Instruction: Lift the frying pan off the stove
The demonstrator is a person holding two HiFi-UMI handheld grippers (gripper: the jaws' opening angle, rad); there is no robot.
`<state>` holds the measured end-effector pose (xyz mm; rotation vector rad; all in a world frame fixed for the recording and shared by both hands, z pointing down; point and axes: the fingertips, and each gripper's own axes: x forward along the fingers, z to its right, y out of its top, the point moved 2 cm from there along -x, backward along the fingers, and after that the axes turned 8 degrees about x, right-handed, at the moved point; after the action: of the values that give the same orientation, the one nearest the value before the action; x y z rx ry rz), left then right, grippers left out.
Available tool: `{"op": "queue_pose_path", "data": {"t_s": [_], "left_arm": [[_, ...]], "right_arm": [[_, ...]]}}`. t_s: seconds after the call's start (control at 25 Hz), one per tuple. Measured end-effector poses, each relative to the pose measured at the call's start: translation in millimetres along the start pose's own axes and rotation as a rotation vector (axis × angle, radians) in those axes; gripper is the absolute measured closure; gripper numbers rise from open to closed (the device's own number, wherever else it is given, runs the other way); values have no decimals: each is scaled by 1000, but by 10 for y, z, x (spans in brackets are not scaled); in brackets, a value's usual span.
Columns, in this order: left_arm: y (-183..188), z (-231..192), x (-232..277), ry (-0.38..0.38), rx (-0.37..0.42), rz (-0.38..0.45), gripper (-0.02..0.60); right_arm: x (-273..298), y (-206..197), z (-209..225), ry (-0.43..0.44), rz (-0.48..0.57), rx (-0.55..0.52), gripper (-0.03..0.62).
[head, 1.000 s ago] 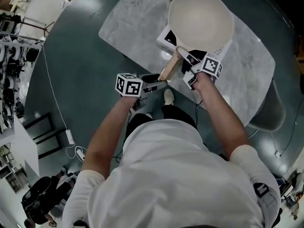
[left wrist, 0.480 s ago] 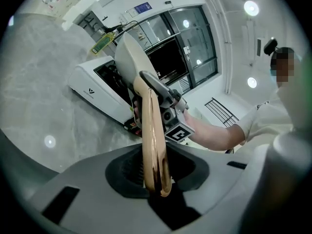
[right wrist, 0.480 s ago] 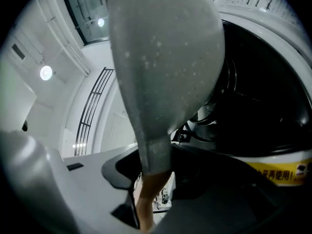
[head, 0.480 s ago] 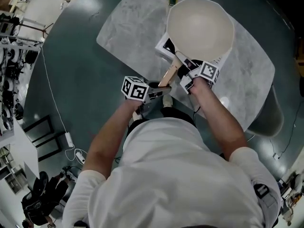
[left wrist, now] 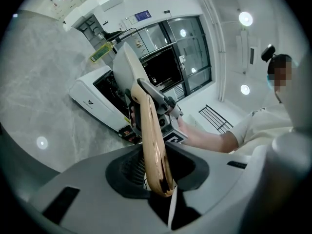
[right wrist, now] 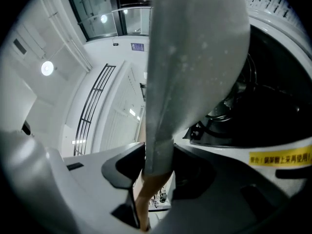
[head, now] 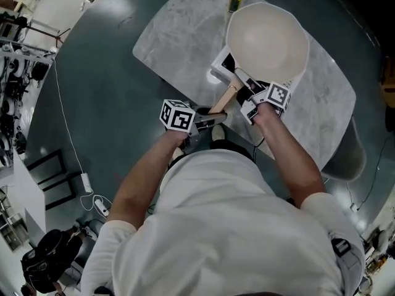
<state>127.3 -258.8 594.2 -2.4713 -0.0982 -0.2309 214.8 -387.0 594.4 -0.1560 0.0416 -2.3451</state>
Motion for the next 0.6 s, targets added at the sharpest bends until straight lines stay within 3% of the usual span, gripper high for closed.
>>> {"op": "queue_pose_path", "data": {"t_s": [0.24, 0.44, 0.6], "left_arm": [[159, 211, -264, 0, 7, 49, 471], [-34, 390, -1182, 13, 15, 120, 471], [21, 543, -1471, 45, 13, 161, 471]], "right_arm": [[213, -141, -387, 3, -76, -44, 422], [721, -964, -752, 40, -131, -71, 422], [915, -1188, -984, 48, -183, -70, 422]]}}
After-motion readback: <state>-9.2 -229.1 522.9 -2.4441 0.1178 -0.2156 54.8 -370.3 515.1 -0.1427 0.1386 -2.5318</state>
